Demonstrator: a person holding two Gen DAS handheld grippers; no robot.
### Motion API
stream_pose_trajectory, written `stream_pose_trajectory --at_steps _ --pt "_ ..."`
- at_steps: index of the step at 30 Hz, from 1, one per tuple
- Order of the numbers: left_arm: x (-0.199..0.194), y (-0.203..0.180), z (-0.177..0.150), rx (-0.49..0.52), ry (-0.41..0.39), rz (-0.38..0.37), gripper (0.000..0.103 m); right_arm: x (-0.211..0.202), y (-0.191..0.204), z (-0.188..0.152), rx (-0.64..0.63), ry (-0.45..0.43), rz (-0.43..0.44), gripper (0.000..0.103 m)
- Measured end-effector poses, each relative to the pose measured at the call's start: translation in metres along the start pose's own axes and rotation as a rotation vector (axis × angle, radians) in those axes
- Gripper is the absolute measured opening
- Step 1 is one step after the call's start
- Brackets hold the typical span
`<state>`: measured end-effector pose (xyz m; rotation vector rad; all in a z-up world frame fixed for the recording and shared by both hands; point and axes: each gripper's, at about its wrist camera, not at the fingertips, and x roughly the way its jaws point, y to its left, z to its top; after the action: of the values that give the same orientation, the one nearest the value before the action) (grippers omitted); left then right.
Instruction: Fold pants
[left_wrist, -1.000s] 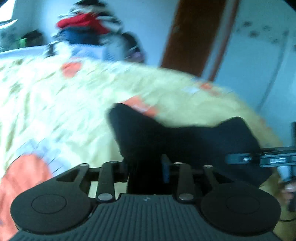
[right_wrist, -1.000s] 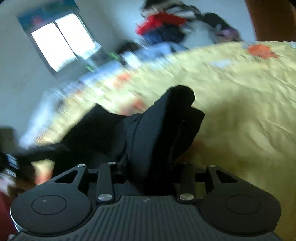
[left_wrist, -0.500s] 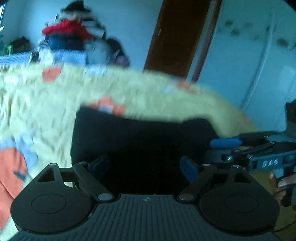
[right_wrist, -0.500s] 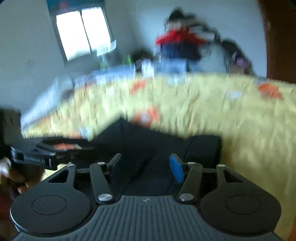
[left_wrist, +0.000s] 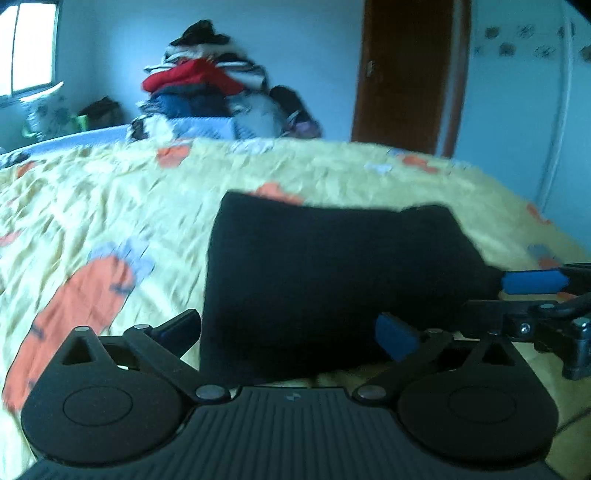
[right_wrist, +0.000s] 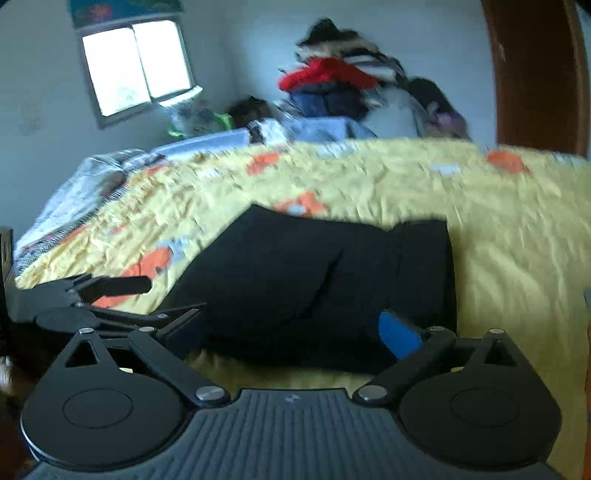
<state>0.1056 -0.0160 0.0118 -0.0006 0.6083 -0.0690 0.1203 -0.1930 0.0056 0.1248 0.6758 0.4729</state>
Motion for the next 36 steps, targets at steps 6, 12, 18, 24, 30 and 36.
stream_pose_trajectory --at_steps 6,12,18,24,30,36 --pt "-0.013 0.005 -0.019 -0.015 0.020 0.039 0.103 -0.004 0.018 -0.016 0.074 0.075 -0.048 0.102" --pt "-0.018 0.015 -0.033 -0.060 0.044 0.037 0.103 -0.006 0.016 -0.031 0.173 0.110 -0.015 0.102" --pt "-0.014 0.010 -0.044 -0.016 0.044 0.060 0.103 0.011 0.019 -0.052 0.097 0.099 -0.181 0.102" --pt "-0.009 0.010 -0.050 -0.011 0.054 0.056 0.103 0.012 0.021 -0.064 0.051 0.039 -0.219 0.103" --pt "-0.007 0.009 -0.051 -0.013 0.061 0.056 0.103 0.017 0.028 -0.072 -0.032 0.007 -0.267 0.103" --pt "-0.007 0.009 -0.051 -0.014 0.062 0.056 0.103 0.018 0.030 -0.072 -0.038 0.010 -0.276 0.103"
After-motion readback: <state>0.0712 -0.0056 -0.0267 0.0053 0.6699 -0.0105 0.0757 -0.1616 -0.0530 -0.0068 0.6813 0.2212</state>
